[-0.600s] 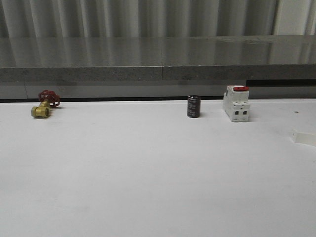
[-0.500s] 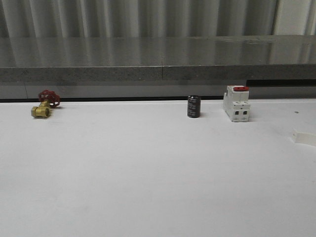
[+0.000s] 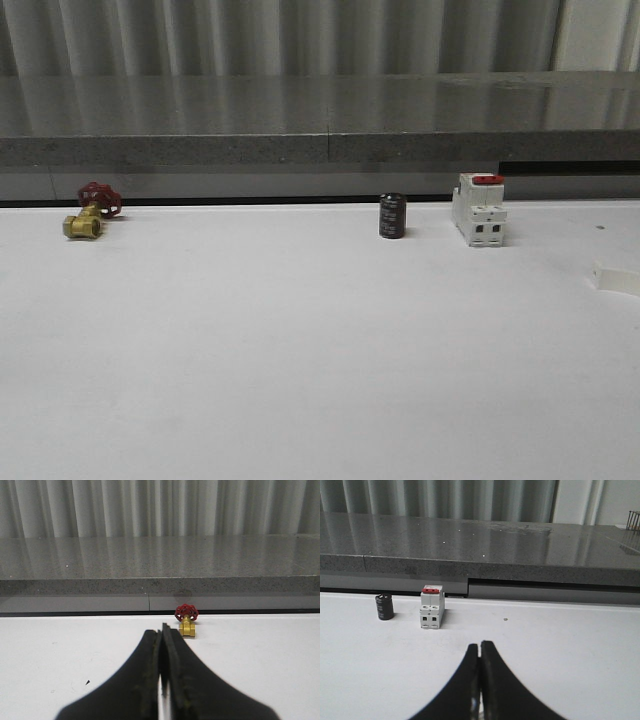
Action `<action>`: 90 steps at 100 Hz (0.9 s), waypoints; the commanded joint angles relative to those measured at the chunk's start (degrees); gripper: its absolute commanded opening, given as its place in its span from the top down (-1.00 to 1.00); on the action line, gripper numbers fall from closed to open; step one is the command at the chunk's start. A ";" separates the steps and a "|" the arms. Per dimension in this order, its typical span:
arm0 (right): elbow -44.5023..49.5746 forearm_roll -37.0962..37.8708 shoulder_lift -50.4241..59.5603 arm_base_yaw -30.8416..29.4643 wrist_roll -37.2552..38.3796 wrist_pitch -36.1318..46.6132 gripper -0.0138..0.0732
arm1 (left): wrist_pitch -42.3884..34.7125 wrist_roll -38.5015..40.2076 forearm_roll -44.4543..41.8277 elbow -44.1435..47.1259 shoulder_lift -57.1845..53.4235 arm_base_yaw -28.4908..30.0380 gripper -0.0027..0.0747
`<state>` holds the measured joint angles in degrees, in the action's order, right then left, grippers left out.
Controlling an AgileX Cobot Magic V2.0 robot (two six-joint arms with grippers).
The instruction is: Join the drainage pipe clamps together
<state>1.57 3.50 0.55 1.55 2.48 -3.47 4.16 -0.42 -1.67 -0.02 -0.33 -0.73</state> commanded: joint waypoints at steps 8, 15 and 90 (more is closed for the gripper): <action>-0.95 0.57 1.15 -0.18 -0.40 4.13 0.84 | -4.51 0.42 0.45 2.65 -1.49 -0.55 0.99; -0.95 0.57 1.15 -0.18 -0.40 4.13 0.84 | -4.51 0.42 0.34 2.65 -1.49 -0.55 0.99; -0.95 0.57 1.15 -0.18 -0.40 4.13 0.84 | 24.92 0.42 -0.47 -23.27 21.93 -0.55 0.95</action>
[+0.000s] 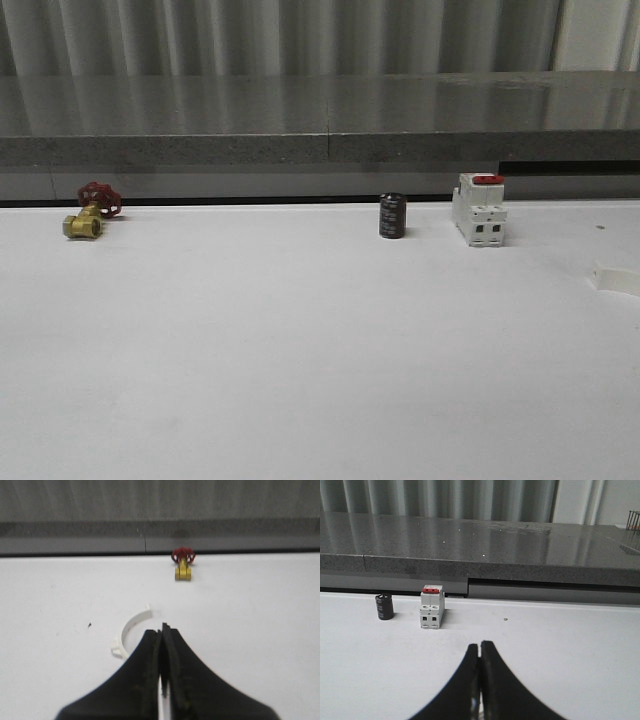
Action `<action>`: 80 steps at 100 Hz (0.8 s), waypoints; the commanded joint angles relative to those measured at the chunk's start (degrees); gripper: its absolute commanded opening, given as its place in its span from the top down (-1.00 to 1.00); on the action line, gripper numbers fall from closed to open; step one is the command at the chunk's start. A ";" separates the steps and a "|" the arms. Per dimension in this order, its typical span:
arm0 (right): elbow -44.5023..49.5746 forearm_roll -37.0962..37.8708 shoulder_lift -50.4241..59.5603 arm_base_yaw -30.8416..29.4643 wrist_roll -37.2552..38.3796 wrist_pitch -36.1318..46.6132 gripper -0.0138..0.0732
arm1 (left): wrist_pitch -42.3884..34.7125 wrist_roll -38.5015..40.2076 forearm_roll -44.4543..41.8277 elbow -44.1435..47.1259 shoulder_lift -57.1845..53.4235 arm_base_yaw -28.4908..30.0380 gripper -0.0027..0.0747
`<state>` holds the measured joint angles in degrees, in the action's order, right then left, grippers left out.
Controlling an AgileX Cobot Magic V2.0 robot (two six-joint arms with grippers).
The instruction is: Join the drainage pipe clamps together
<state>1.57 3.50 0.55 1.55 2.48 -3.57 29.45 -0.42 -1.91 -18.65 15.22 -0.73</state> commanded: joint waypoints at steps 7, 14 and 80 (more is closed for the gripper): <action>-0.95 0.57 1.15 -0.18 -0.40 4.23 0.84 | -0.47 0.42 -0.10 -6.46 11.30 -0.55 0.76; -0.95 0.57 1.15 -0.18 -0.40 4.23 0.84 | -0.73 0.42 0.17 -8.20 15.77 -0.55 0.40; -0.95 0.57 1.15 -0.18 -0.40 4.23 0.84 | 8.97 2.27 2.34 -29.08 51.86 6.08 -0.39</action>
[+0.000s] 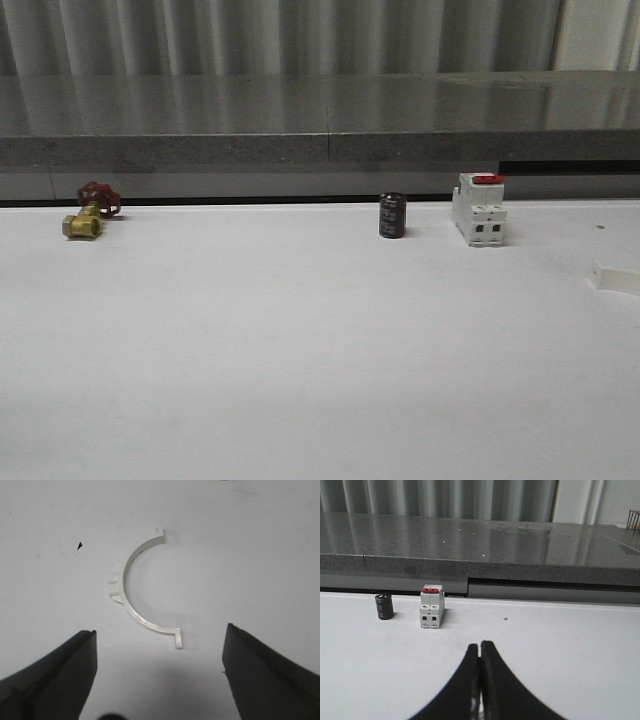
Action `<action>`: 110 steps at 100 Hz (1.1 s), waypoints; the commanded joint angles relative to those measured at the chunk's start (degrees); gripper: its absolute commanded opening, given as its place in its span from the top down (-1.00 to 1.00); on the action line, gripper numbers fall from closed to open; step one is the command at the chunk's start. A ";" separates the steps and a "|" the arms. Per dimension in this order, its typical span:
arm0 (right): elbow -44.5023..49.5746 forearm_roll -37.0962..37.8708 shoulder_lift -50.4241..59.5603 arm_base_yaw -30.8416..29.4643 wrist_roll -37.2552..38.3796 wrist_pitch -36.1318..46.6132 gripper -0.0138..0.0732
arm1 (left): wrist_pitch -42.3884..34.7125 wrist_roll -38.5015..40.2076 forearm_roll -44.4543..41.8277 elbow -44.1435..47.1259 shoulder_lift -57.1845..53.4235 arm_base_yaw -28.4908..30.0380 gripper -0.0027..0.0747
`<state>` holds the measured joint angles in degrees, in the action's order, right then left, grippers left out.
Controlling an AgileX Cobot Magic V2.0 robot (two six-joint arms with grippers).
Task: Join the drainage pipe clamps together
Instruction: 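Grasp the white clamp half at its end with the left gripper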
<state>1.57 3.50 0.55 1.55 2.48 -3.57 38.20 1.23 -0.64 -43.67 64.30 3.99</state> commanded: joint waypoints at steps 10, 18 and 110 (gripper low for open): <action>-0.95 0.57 1.15 -0.18 -0.40 4.23 0.84 | 2.81 1.24 2.19 -7.00 7.85 3.50 -0.39; -0.95 0.57 1.15 -0.18 -0.40 4.23 0.84 | 3.33 3.50 2.62 -8.89 11.70 4.60 -0.39; -0.95 0.57 1.15 -0.18 -0.40 4.23 0.84 | 2.53 7.92 -0.80 -21.49 39.94 5.62 -0.39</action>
<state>1.57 3.50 0.55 1.55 2.48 -3.57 42.77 8.55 -1.31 -63.54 106.55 9.56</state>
